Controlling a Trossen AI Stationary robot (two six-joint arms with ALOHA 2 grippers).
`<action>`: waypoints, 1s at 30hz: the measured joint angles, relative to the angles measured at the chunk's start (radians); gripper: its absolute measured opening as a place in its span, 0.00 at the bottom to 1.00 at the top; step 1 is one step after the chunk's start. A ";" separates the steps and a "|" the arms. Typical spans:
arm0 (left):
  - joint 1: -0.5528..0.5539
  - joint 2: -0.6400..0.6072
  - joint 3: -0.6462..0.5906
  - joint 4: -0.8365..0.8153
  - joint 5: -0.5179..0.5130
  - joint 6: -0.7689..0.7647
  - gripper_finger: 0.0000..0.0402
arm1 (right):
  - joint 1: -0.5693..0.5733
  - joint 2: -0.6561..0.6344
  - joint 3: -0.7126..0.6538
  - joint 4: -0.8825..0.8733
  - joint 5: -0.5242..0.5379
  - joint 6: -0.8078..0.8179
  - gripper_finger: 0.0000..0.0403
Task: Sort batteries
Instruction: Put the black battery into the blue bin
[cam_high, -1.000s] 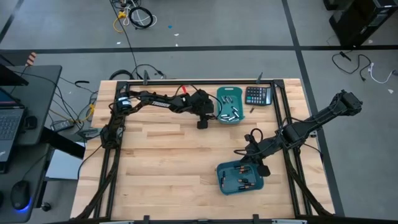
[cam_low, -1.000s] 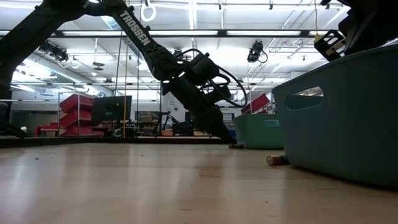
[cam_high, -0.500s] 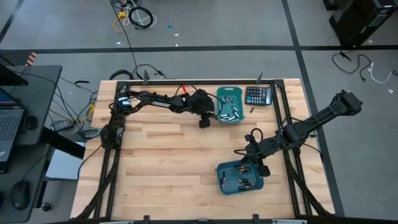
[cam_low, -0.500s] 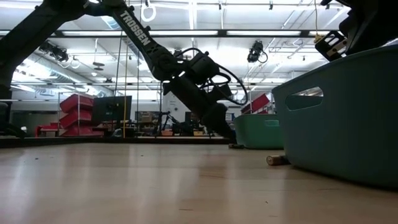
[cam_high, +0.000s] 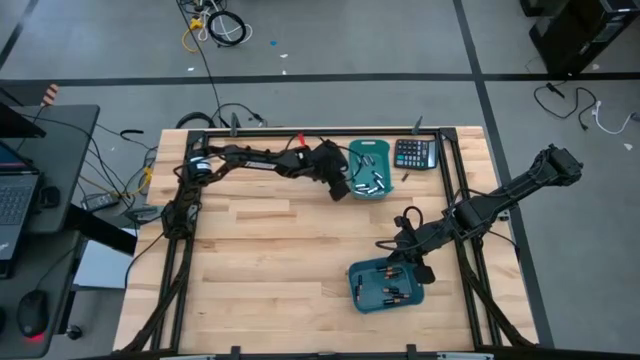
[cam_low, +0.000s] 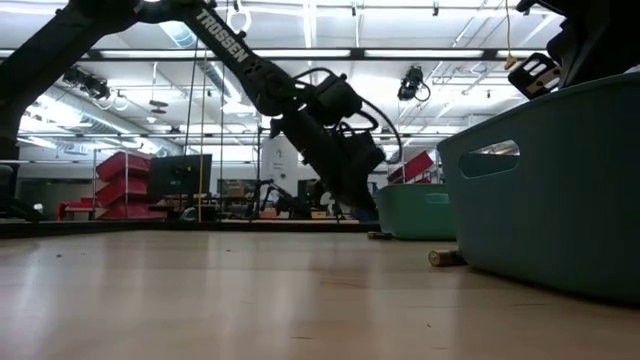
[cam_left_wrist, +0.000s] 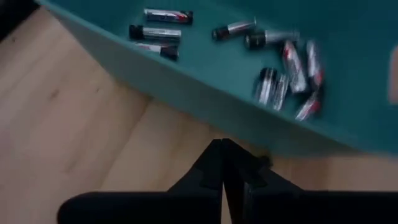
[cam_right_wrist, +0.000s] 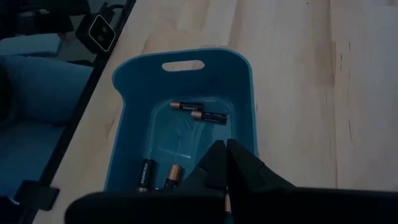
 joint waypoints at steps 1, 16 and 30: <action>0.000 -0.001 0.013 -0.022 0.008 -0.047 0.02 | 0.000 0.000 0.000 -0.001 0.000 0.002 0.00; -0.037 0.000 0.024 -0.116 -0.098 -0.412 0.00 | 0.000 0.000 0.000 -0.001 0.000 0.018 0.00; -0.085 0.011 0.024 -0.062 -0.243 -0.460 0.00 | 0.033 0.000 0.000 0.023 0.003 0.017 0.00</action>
